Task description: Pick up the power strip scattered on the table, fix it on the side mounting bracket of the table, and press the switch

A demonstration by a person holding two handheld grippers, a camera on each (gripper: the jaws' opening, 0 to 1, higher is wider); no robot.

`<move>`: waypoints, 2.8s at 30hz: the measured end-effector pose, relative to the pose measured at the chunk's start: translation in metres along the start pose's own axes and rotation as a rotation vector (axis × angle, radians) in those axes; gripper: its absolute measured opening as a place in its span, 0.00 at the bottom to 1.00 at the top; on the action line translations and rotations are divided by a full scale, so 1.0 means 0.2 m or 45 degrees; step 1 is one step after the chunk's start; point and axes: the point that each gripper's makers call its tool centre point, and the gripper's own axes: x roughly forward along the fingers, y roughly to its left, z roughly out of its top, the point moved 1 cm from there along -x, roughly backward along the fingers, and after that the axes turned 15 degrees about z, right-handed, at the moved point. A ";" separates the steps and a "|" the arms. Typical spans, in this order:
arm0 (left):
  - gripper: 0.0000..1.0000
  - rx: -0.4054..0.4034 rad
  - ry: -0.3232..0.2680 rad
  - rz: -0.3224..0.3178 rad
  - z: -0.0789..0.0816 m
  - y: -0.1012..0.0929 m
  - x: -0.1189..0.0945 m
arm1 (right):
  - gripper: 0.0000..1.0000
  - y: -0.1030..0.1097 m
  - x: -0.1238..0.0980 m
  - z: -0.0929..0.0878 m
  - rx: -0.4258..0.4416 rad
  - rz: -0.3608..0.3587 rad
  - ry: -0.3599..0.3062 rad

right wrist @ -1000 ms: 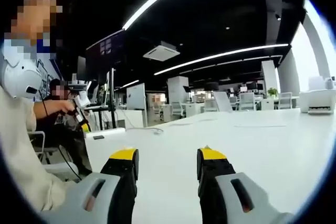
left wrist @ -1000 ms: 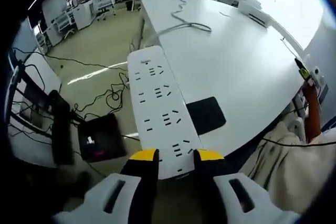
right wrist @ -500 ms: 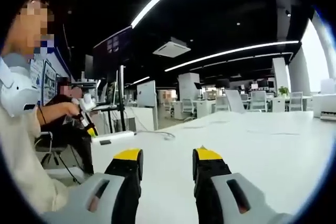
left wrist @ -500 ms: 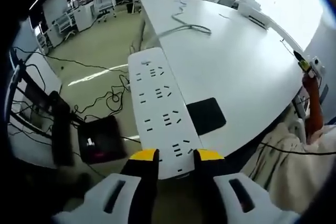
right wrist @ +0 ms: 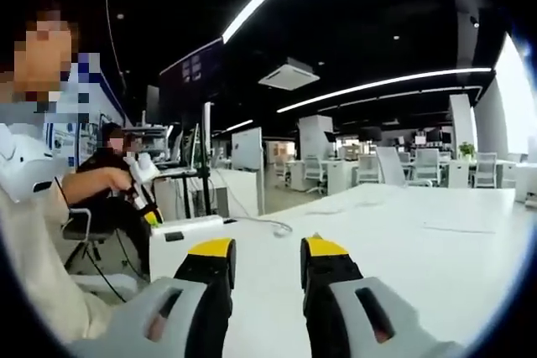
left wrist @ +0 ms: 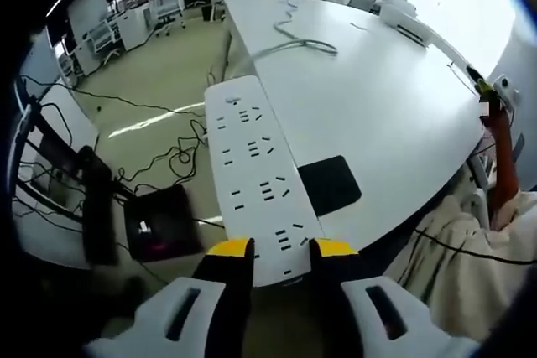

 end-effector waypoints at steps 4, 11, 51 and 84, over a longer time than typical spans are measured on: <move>0.32 0.008 0.006 0.000 0.00 0.00 0.00 | 0.20 -0.01 0.02 0.02 0.004 -0.002 0.000; 0.32 0.014 0.019 0.001 0.00 -0.01 0.00 | 0.06 0.00 0.04 0.09 0.033 0.016 -0.045; 0.31 0.009 0.061 -0.005 0.01 -0.02 0.00 | 0.00 0.10 0.57 0.35 0.104 0.165 0.034; 0.31 0.021 0.074 -0.005 -0.01 -0.01 -0.01 | 0.00 0.14 1.24 0.32 0.107 0.368 0.272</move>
